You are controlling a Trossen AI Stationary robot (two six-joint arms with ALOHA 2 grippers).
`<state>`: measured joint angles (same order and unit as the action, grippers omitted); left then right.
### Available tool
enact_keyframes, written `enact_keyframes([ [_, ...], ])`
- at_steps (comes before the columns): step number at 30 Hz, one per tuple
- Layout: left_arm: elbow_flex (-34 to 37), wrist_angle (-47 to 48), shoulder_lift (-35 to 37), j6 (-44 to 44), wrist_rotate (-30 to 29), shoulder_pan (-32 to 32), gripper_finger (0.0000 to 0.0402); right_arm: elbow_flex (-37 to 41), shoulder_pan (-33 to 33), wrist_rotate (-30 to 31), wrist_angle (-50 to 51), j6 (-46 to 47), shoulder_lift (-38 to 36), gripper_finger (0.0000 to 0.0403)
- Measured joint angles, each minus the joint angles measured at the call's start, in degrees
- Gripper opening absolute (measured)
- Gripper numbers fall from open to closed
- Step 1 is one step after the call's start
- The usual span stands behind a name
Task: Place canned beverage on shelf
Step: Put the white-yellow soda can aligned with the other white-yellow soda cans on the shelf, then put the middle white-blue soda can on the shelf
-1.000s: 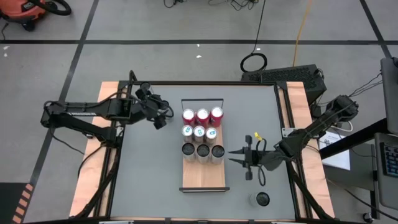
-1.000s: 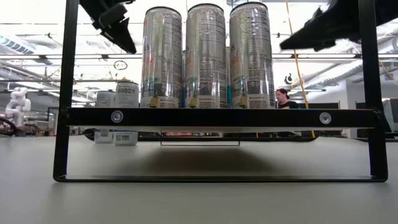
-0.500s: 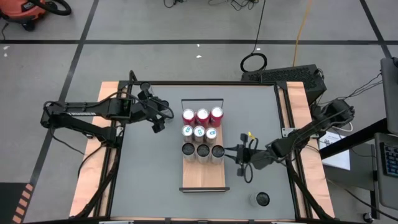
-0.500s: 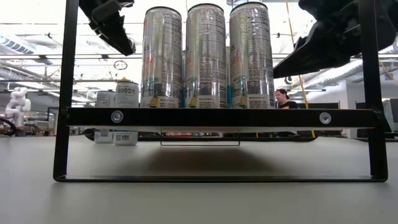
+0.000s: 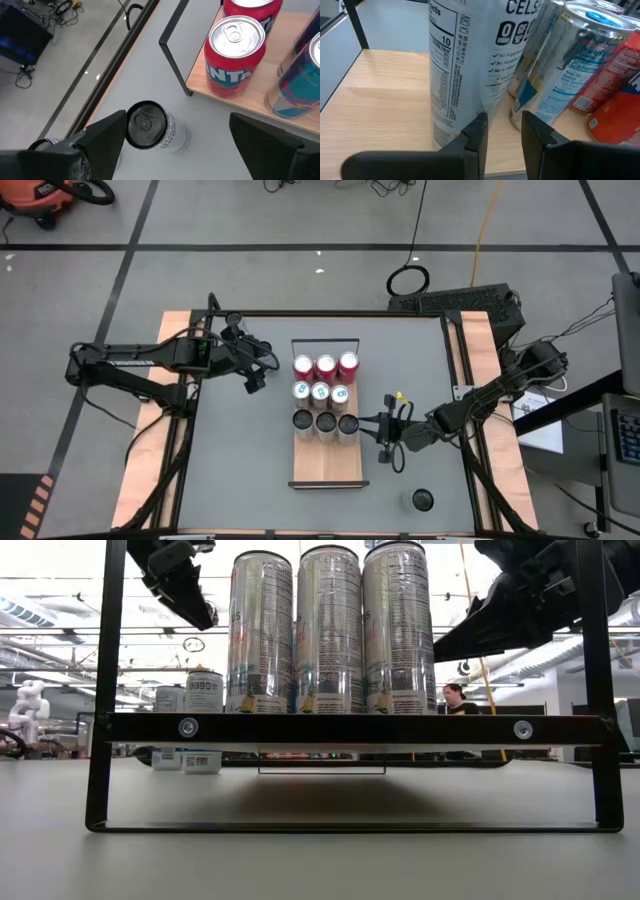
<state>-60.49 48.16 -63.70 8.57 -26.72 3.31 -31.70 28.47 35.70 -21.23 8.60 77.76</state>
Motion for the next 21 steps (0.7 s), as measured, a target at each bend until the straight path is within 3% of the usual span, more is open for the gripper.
enact_keyframes([
  [6,0.0,0.5,0.0,2.1,0.3,0.4,0.0345,0.0,0.0,0.0,0.6,-0.9,-0.1,0.0063],
  [9,0.0,0.4,0.0,0.2,3.8,1.7,0.0345,0.0,0.7,0.0,1.6,-1.4,-0.6,0.0063],
  [15,0.0,0.1,-1.4,-3.7,7.0,9.2,0.0345,0.0,2.1,0.0,5.0,-1.8,-1.5,0.0063],
  [21,0.0,-0.7,-4.0,-4.7,14.9,16.4,0.0345,0.0,4.1,0.0,5.8,0.3,-1.7,0.0063],
])
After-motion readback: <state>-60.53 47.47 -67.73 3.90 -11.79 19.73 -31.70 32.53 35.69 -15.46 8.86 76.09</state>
